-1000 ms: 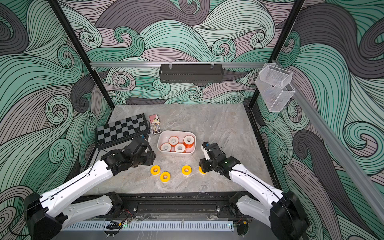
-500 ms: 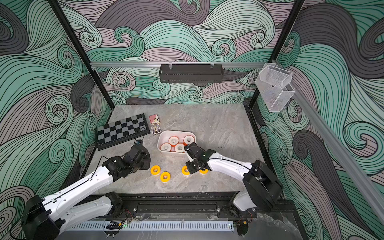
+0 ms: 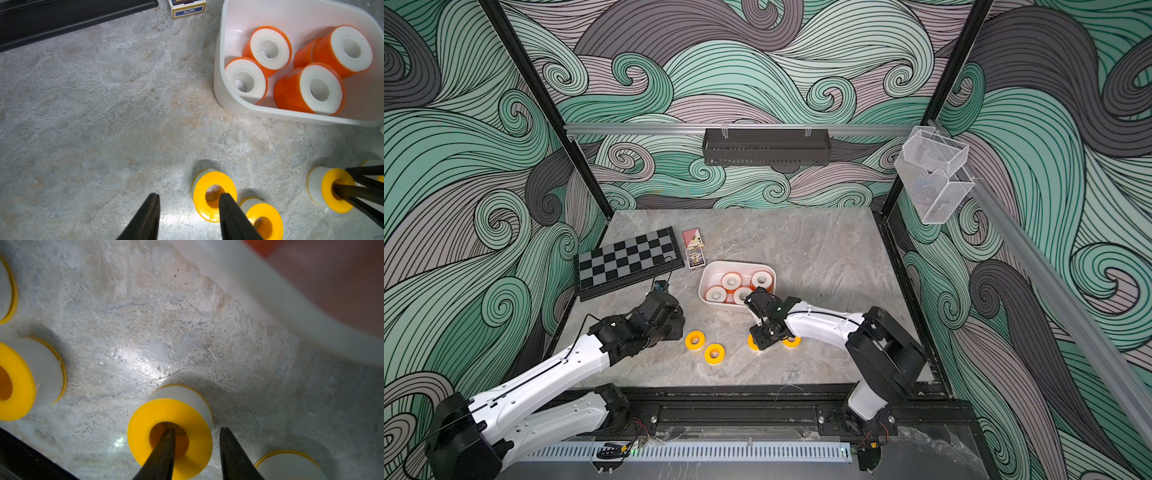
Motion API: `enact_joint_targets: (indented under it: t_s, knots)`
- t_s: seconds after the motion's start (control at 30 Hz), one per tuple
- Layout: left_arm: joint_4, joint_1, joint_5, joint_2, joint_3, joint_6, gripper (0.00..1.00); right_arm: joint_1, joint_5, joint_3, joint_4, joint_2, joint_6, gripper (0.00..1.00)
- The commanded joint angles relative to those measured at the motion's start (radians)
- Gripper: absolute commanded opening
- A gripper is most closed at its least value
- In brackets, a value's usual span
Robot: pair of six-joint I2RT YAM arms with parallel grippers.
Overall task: Put the sealing tape into the storage box
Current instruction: Pick up the sealing tape at the center of the board, then place the sealing tape in the storage box.
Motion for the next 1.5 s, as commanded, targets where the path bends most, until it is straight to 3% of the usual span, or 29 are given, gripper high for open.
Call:
enact_joint_targets:
  t_s: [0.0,0.4,0.63,0.8,0.97,1.47]
  knots:
    - [0.007,0.007,-0.016,-0.011,-0.007,-0.005,0.5,0.005,0.012,0.018,-0.005,0.025,0.0,0.36]
    - [0.007,0.006,-0.024,-0.028,-0.01,-0.007,0.5,0.008,0.002,0.017,-0.015,-0.017,-0.004,0.16]
    - [0.018,0.008,-0.042,-0.045,-0.033,-0.006,0.5,0.008,0.001,0.066,-0.116,-0.173,-0.015,0.15]
    - [0.029,0.011,-0.044,-0.06,-0.052,-0.003,0.5,-0.002,0.005,0.18,-0.18,-0.197,-0.036,0.16]
    - [0.028,0.013,-0.055,-0.069,-0.061,0.005,0.5,-0.045,-0.025,0.37,-0.229,-0.084,-0.053,0.16]
    - [0.02,0.011,-0.086,-0.102,-0.084,0.011,0.5,-0.137,-0.093,0.972,-0.382,0.45,-0.104,0.17]
